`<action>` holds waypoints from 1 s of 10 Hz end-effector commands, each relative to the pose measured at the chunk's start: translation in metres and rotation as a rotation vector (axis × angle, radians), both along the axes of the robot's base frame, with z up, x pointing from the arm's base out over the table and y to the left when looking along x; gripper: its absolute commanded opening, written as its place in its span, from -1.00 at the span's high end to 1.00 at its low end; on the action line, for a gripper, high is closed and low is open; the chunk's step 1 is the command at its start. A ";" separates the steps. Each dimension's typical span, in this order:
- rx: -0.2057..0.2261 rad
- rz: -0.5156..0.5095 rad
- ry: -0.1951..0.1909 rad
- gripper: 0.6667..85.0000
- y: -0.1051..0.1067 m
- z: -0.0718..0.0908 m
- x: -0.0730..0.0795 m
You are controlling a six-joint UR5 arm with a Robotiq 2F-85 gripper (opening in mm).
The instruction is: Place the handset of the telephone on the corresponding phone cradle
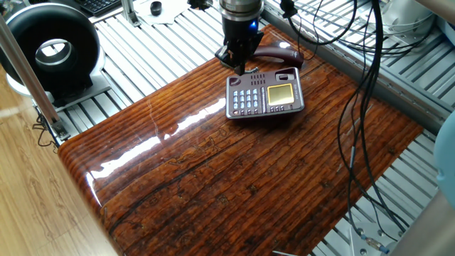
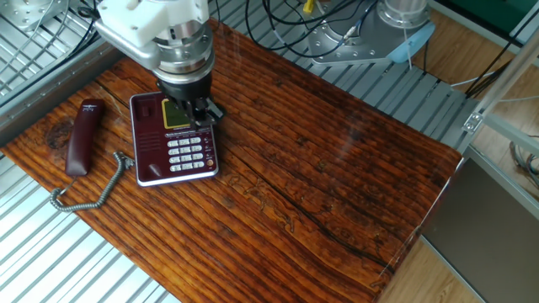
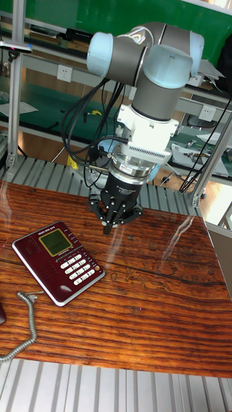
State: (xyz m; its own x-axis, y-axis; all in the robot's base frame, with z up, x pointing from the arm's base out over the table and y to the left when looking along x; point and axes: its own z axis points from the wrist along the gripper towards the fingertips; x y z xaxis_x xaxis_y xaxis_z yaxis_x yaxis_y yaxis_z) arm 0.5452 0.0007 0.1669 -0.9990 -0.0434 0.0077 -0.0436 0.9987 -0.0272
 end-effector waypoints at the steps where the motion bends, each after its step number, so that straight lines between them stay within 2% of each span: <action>1: 0.065 0.078 -0.013 0.99 0.016 0.002 0.004; 2: 0.094 0.118 0.028 0.99 0.023 0.002 -0.008; 3: 0.092 0.128 0.028 0.99 0.022 0.002 -0.008; 4: 0.045 0.120 0.011 0.99 0.009 0.001 -0.002; 5: 0.030 0.125 0.018 0.99 0.000 0.000 0.001; 7: 0.048 0.170 0.029 0.99 -0.017 -0.001 0.018; 9: 0.056 0.221 0.032 0.99 -0.050 0.002 0.041; 10: 0.038 0.213 0.065 0.99 -0.073 0.006 0.044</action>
State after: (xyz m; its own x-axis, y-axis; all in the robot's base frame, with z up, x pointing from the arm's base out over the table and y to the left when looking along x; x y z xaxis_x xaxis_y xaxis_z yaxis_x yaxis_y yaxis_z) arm 0.5720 -0.0343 0.1678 -0.9733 -0.2260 0.0401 -0.2256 0.9741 0.0136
